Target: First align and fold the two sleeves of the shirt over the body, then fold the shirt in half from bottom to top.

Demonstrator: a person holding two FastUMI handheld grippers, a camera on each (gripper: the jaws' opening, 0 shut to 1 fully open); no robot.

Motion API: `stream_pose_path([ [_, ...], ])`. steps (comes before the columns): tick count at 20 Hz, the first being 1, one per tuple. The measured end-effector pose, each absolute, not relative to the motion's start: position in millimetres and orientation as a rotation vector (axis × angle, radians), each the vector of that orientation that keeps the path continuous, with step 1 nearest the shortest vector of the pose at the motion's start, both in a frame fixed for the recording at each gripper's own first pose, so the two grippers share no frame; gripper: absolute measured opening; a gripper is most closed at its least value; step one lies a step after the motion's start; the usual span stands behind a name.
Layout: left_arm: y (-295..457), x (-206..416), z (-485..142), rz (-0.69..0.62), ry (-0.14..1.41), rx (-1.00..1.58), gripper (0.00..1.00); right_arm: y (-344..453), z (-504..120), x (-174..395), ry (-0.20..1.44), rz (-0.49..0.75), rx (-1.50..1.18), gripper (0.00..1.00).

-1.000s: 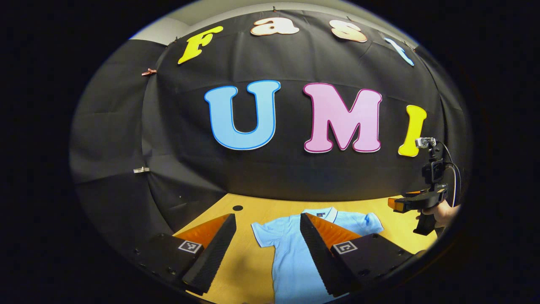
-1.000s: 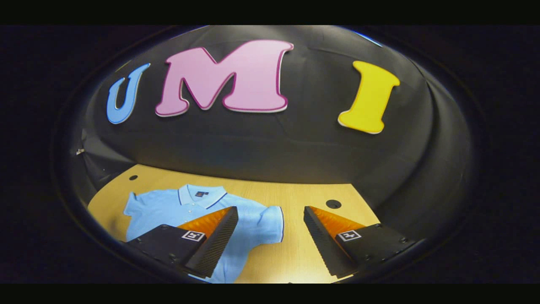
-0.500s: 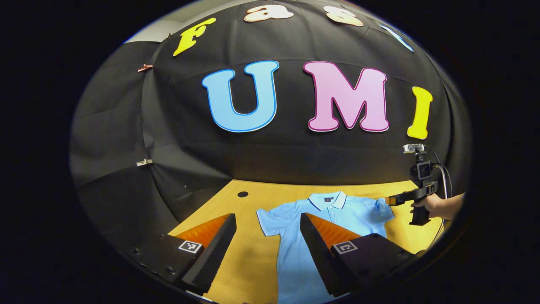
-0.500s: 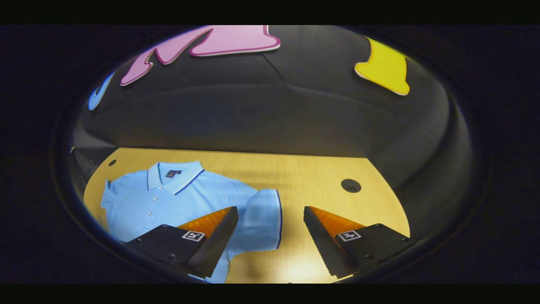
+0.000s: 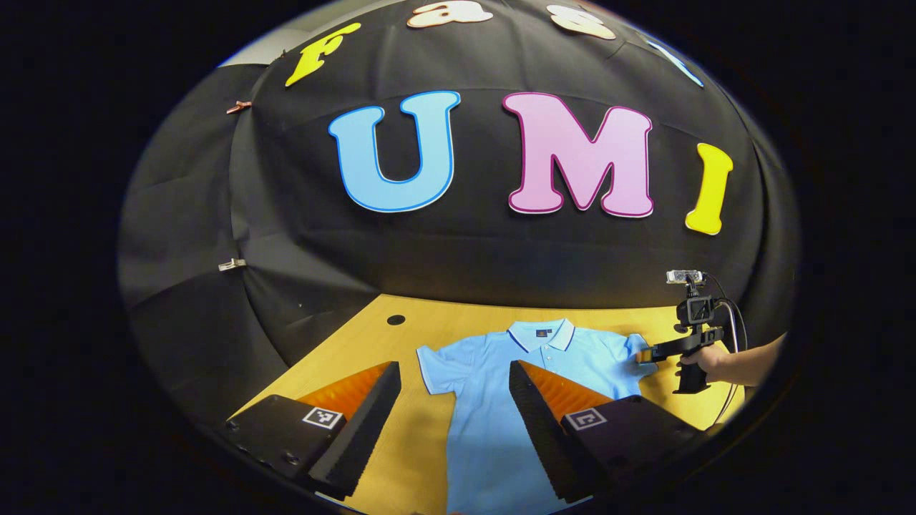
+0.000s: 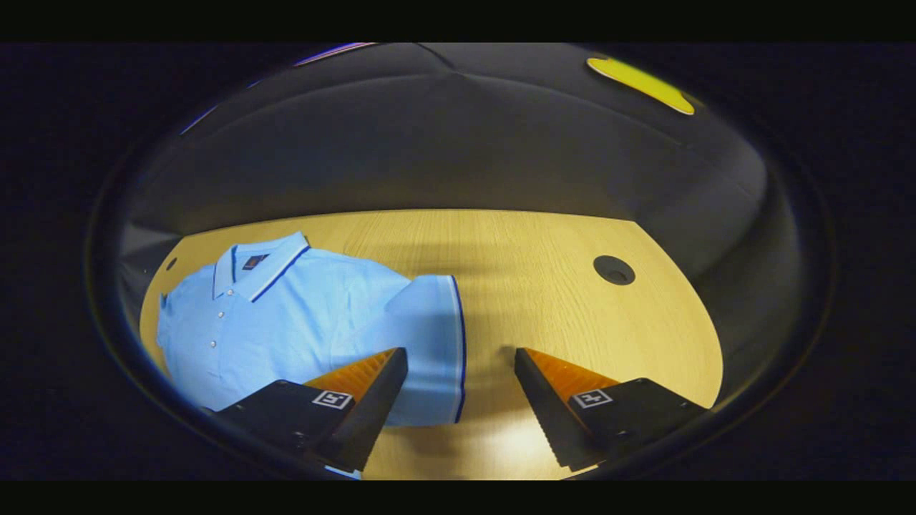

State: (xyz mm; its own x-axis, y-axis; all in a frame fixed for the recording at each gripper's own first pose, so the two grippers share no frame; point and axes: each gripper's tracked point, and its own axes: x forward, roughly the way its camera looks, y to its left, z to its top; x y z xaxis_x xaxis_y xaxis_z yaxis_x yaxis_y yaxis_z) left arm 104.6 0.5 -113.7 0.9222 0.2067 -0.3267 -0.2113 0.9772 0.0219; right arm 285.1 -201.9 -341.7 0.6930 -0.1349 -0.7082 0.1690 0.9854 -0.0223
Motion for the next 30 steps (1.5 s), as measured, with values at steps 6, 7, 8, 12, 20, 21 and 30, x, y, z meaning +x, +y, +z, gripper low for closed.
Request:
stream_pose_path([
  [6,-5.5,105.2,-113.3,0.202,0.328,-0.029,0.97,-191.3,-342.9,287.5,0.771,-0.130,0.051,0.38],
  [7,-5.2,105.0,-113.3,0.202,0.327,-0.032,0.97,-189.3,-340.3,288.5,0.766,-0.130,0.054,0.29],
  [8,-4.7,104.2,-114.0,0.203,0.327,-0.033,0.97,-189.6,-341.2,288.9,0.769,-0.139,0.057,0.07],
  [12,0.3,95.4,-121.8,0.214,0.342,-0.038,0.97,-189.9,-339.2,290.6,0.769,-0.183,0.065,0.00],
  [20,12.5,79.4,-127.5,0.233,0.342,-0.072,0.97,-154.2,-271.6,304.3,0.613,-0.136,-0.155,0.05],
  [21,14.6,77.1,-127.2,0.235,0.341,-0.074,0.97,-144.2,-265.7,304.3,0.601,-0.118,-0.195,0.07],
  [30,57.6,38.2,-149.7,0.287,0.362,-0.131,0.97,35.6,-263.8,271.1,0.530,0.245,-0.448,0.11],
])
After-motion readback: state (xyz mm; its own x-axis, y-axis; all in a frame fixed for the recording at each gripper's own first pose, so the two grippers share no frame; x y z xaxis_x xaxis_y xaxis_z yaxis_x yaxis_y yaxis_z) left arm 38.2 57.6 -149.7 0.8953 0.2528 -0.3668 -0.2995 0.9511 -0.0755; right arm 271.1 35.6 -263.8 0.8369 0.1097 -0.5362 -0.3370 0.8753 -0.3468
